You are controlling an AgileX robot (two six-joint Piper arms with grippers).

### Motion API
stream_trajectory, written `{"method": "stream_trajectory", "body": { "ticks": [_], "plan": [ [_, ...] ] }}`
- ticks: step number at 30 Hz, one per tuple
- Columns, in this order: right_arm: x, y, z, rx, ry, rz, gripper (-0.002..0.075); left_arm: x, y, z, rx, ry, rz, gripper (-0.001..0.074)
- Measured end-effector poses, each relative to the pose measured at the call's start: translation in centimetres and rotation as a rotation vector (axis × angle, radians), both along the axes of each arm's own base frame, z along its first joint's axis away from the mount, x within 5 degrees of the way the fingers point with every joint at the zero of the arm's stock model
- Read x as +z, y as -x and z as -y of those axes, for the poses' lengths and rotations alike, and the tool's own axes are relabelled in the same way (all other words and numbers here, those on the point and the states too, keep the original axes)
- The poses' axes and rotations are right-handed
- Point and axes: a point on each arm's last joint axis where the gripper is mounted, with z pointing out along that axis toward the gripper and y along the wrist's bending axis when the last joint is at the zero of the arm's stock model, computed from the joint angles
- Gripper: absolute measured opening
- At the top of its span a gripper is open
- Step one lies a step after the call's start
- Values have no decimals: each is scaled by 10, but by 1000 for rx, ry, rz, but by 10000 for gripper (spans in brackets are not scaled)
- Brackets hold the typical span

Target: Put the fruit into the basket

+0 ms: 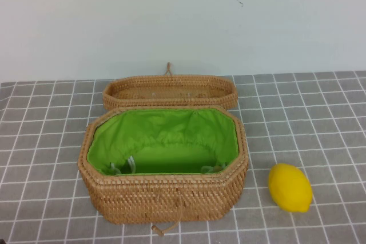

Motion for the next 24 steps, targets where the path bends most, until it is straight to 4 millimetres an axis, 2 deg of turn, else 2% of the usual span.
{"method": "stream_trajectory", "body": {
  "ticks": [24],
  "plan": [
    [0,0,-1,-16,-94,12,-3,0,0,0,0,0,2,-3]
  ]
}}
